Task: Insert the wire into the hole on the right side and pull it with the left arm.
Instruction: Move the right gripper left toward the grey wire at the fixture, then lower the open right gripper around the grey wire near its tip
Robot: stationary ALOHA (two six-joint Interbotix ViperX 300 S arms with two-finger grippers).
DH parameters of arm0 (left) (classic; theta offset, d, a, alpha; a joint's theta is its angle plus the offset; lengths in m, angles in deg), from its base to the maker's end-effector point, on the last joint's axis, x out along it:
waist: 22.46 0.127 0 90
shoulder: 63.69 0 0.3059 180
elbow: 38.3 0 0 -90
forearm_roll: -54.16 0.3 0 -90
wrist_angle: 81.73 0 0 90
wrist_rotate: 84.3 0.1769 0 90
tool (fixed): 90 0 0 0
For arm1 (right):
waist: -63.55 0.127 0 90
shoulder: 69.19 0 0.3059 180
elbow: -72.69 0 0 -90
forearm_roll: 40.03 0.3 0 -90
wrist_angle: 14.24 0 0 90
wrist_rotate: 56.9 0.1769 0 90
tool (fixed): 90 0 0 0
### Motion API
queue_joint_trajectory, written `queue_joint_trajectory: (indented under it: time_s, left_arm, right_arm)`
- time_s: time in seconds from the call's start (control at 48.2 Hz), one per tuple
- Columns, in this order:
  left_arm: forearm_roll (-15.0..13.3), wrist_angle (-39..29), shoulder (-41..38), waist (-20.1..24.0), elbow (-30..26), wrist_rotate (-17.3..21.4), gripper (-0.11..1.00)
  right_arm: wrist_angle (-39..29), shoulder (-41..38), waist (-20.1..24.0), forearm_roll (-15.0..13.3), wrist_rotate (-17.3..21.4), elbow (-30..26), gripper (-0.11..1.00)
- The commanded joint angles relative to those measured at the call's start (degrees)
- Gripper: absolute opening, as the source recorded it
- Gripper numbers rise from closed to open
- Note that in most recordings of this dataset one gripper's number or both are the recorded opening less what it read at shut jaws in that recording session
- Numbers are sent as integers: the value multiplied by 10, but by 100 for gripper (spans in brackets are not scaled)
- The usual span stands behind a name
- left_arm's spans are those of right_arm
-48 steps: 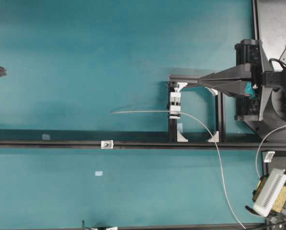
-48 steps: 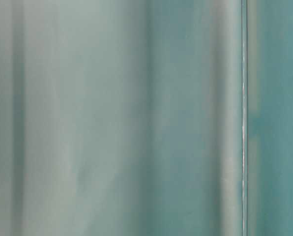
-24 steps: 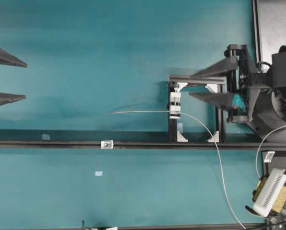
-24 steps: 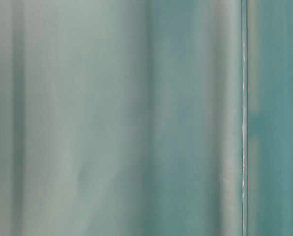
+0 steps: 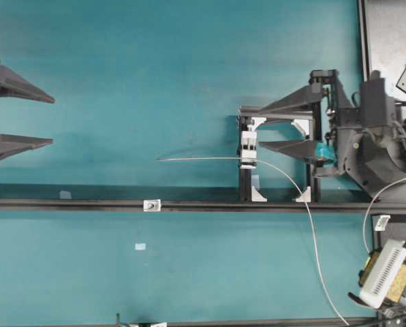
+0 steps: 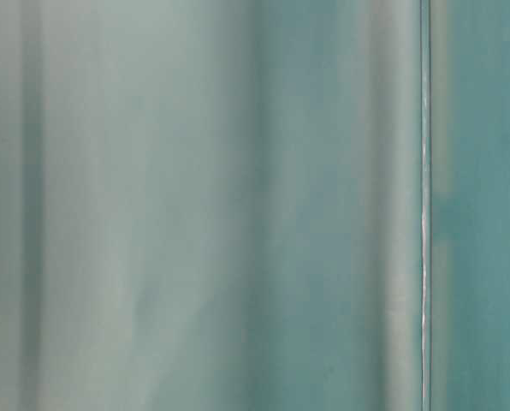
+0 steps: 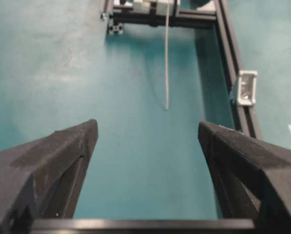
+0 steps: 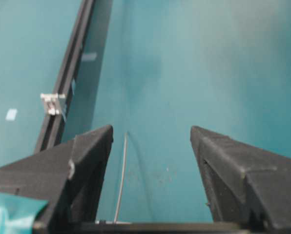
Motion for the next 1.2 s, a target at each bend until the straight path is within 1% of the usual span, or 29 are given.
queue_joint_trajectory:
  time_s: [0.0,0.353,0.581,0.83,1.183]
  left_arm:
    - [-1,4,-19,3,-20,0,85]
    - [-1,4,-120,3,-63,1,84]
    - [-1,4,-166,4,-78,1,84]
    - [-1,4,-193,4,-84,1,84]
    - [-2,4,-205,16,-91,4,84]
  right_arm:
    - [2,-21,0,0,1,-21,71]
    - [1,-120,0,0,3,-54,71]
    - [-20,-180,1,0,3,-83,71]
    - [-27,-243,9,0,3,-113,71]
    - [-23,-330,10,0,1,-158,71]
